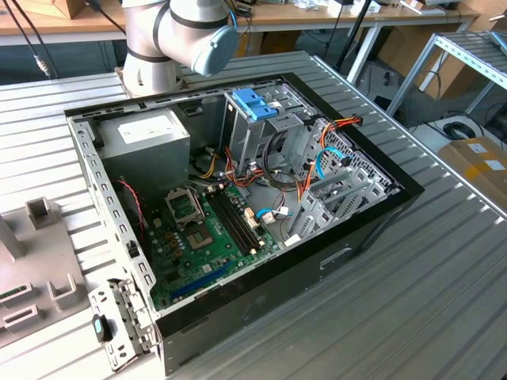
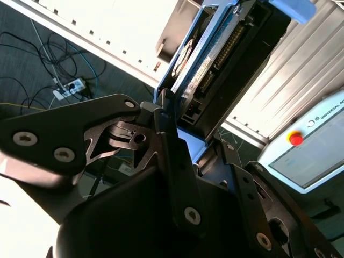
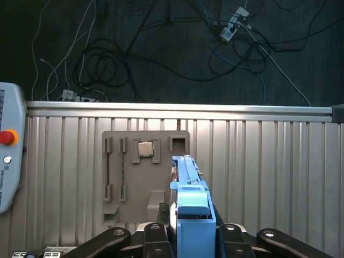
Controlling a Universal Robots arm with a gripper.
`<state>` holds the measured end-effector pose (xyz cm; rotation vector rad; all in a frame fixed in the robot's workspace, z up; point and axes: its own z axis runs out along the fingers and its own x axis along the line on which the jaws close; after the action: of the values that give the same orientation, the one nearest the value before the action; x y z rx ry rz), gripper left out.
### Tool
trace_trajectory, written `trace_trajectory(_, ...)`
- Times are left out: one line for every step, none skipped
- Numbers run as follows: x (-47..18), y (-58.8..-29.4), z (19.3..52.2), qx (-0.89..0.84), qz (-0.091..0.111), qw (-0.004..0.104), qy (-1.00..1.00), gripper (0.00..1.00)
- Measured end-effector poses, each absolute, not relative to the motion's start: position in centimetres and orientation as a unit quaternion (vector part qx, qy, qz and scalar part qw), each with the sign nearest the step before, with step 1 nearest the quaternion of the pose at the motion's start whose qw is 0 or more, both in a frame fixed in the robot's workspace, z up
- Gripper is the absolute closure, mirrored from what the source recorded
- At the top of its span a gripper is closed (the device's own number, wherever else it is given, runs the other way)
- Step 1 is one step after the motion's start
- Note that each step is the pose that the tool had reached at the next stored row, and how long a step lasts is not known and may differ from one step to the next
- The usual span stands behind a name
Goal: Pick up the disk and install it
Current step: 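Pick up the disk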
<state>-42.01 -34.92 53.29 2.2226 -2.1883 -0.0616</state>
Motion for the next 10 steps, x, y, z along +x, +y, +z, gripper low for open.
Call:
trace_trajectory(-41.96, -34.92, 53.29, 0.712, -0.02, 0.011, -0.701, 0.63)
trace_trajectory(-41.91, -34.92, 53.29, 0.712, -0.02, 0.011, -0.701, 0.63)
trace_trajectory(-41.88, -34.92, 53.29, 0.712, -0.02, 0.011, -0.701, 0.63)
trace_trajectory(-41.83, -34.92, 53.3, 0.712, -0.02, 0.011, -0.701, 0.63)
trace_trajectory(-41.8, -34.92, 53.3, 0.712, -0.02, 0.011, -0.701, 0.63)
trace_trajectory(-41.76, -34.92, 53.29, 0.712, -0.02, 0.011, -0.701, 0.63)
trace_trajectory(-41.71, -34.92, 53.3, 0.712, -0.02, 0.011, -0.701, 0.63)
trace_trajectory(-41.68, -34.92, 53.29, 0.712, -0.02, 0.011, -0.701, 0.63)
trace_trajectory(-41.65, -34.92, 53.29, 0.712, -0.02, 0.011, -0.701, 0.63)
trace_trajectory(-41.63, -34.92, 53.29, 0.712, -0.02, 0.011, -0.701, 0.63)
